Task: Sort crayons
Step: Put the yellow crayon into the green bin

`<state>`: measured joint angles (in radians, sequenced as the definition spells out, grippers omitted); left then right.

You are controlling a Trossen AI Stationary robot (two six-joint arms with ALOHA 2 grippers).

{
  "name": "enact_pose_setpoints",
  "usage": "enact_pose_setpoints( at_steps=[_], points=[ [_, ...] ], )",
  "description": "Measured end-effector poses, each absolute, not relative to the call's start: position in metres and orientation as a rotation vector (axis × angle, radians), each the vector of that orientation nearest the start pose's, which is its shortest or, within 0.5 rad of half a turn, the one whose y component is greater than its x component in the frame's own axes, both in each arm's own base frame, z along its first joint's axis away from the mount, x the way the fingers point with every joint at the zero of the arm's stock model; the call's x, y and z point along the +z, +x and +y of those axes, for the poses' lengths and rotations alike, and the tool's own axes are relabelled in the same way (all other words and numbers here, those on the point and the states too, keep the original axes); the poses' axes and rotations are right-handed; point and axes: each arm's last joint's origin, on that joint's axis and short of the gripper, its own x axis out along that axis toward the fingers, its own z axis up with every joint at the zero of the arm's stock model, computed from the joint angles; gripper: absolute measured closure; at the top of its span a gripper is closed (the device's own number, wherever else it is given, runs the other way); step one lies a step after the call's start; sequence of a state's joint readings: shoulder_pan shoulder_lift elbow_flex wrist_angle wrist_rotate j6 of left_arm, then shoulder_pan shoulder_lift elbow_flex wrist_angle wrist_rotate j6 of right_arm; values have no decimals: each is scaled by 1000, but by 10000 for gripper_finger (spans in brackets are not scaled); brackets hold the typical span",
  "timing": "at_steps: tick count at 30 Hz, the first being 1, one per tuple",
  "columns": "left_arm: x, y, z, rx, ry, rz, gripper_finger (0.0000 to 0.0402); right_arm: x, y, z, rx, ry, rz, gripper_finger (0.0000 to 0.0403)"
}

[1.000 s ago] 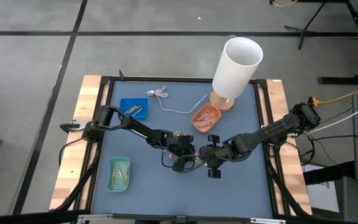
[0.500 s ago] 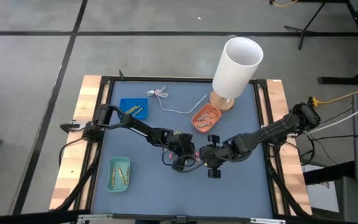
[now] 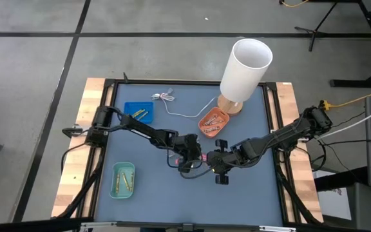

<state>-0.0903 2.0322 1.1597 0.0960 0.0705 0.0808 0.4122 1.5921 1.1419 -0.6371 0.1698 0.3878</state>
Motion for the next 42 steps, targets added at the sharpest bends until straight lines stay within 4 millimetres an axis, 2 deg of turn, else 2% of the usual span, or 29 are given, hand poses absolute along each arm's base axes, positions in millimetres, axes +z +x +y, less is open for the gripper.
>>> enact_pose_setpoints(
  at_steps=[5, 11, 17, 20, 24, 31, 42],
  points=[
    [146, 396, -40, -200, 78, 827, 388, 230, 292, 122, 11, 37, 1061, 267],
    [179, 368, -47, -172, -26, 962, 388, 230, 293, 122, -8, 25, 1051, 267],
    [209, 330, -65, -108, -168, 1124, 388, 231, 294, 121, -56, 1, 1021, 267],
    [218, 315, -79, -62, -256, 1183, 388, 231, 294, 120, -76, -11, 1010, 267],
    [224, 298, -101, 23, -337, 1238, 388, 231, 295, 119, -106, -27, 992, 267],
    [221, 272, -138, 165, -464, 1344, 388, 233, 298, 120, -123, -24, 946, 267],
    [223, 234, -185, 429, -608, 1237, 388, 234, 299, 120, -134, -24, 927, 267]
  ],
)
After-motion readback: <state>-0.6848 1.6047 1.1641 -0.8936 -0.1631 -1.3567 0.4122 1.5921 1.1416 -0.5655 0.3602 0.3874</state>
